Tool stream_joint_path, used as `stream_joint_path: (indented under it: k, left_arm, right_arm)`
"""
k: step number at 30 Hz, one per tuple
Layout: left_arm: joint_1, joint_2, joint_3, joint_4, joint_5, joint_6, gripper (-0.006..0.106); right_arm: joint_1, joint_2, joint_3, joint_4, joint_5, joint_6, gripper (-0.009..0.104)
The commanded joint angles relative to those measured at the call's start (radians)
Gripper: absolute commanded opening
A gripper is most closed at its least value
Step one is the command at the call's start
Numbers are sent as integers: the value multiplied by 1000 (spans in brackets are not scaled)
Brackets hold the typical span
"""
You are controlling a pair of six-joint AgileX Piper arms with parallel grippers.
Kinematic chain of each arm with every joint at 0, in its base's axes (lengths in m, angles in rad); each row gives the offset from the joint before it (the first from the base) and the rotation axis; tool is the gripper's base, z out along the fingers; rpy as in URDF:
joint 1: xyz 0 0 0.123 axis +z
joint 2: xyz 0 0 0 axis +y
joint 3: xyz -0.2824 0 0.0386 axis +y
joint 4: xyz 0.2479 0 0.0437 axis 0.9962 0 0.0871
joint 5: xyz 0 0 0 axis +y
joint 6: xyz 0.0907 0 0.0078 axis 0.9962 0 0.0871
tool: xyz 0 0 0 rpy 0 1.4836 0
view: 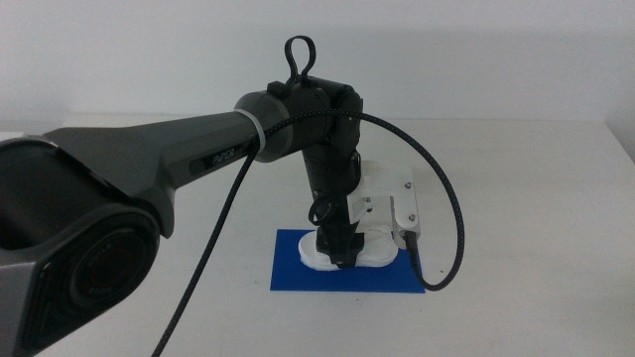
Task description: Use one arm to grab the shoe from the table and place it on the mat.
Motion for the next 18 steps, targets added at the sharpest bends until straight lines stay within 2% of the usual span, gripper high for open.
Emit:
stream_joint_path:
  k: [1, 8, 12, 18]
  left_arm:
    - [-4, -4, -9, -18, 4, 21, 44]
    - [-4, 7, -9, -25, 4, 18, 93]
    - [-4, -11, -24, -25, 44, -2, 94]
    - [2, -152, -94, 20, 110, -102, 94]
  right_arm:
    - [2, -5, 2, -9, -9, -4, 79]
    - [2, -5, 2, -9, -9, -4, 79]
    - [2, -5, 2, -9, -9, -4, 79]
    - [2, -5, 2, -9, -9, -4, 79]
